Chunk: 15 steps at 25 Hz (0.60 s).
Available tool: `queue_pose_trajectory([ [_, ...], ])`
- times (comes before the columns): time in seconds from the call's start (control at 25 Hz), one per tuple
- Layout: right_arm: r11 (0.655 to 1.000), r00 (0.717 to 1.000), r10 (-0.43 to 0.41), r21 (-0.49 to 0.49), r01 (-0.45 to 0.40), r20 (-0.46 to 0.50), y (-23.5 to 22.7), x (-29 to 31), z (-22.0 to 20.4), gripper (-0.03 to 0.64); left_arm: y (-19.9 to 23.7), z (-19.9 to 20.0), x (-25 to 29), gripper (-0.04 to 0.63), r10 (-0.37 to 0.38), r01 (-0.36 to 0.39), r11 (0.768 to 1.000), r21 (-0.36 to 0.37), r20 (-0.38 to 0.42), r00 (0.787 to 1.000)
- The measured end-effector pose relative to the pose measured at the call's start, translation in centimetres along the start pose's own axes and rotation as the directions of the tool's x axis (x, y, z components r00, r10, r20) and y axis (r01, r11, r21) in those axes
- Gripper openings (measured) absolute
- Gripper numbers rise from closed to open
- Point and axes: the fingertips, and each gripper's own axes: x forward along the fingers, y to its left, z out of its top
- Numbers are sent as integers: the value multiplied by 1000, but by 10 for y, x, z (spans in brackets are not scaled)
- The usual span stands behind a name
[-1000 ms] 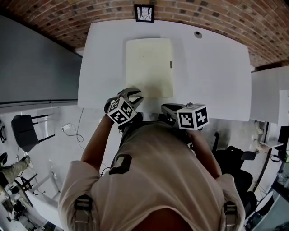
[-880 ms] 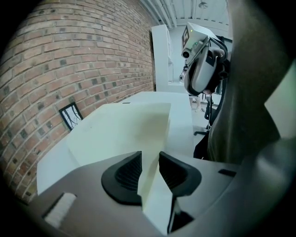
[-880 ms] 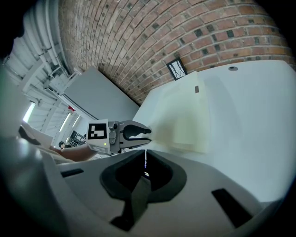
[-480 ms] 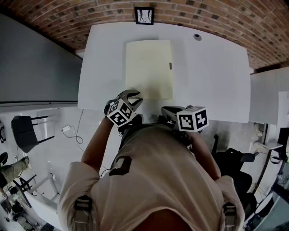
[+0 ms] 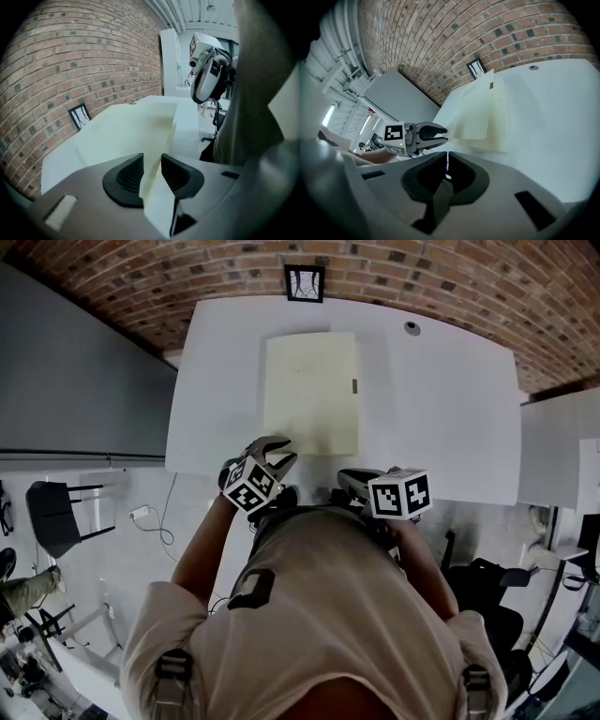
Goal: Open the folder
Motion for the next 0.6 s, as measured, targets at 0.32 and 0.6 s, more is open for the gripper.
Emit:
queue_pose_trajectory([
  [0.32, 999, 999, -38, -1, 38, 1, -13, 4, 2, 6, 2, 0, -6, 110, 27, -26, 999, -42, 26, 999],
  [0.6, 984, 985, -173, 30, 173, 12, -60, 7, -1, 6, 5, 1, -11, 110, 33, -30, 998, -60, 42, 999],
])
